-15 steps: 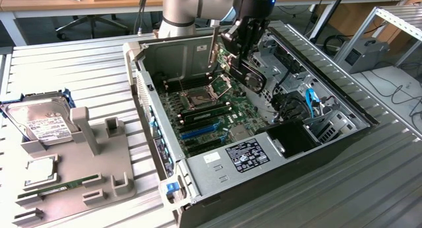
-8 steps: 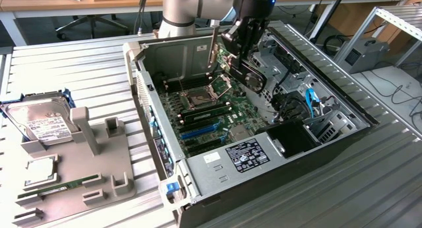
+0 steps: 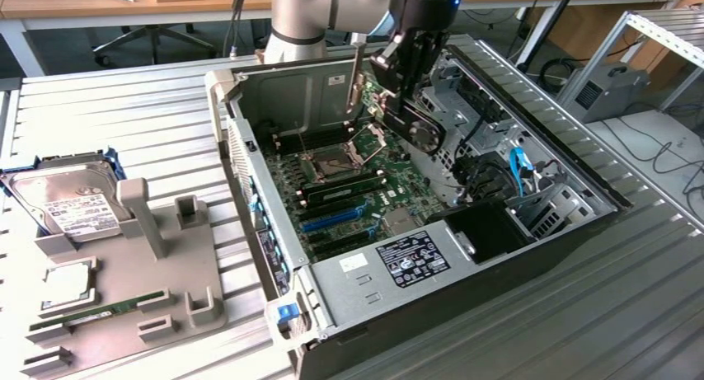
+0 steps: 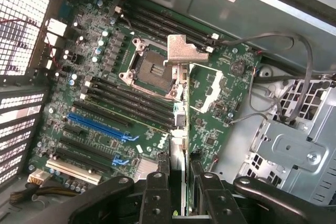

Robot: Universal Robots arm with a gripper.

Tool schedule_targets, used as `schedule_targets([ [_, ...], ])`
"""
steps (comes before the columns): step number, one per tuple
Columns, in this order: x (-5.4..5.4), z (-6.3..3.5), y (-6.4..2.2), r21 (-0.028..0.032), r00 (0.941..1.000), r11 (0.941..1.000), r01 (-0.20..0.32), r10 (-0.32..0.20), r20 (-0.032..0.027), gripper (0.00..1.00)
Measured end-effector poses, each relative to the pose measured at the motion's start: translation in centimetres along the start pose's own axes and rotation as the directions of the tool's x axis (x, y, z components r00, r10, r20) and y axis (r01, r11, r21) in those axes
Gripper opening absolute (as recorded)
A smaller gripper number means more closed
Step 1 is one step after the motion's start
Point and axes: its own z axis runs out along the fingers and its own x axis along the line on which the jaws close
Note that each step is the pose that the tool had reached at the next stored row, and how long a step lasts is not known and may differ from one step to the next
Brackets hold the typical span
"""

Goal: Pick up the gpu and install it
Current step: 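Insert the gpu into the slot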

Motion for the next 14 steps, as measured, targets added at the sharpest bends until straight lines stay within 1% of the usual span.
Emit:
schedule_targets([
  [14,-0.07,0.01,-0.03,-0.0006,0.9998,0.9998,0.021,-0.021,0.0008,0.26],
])
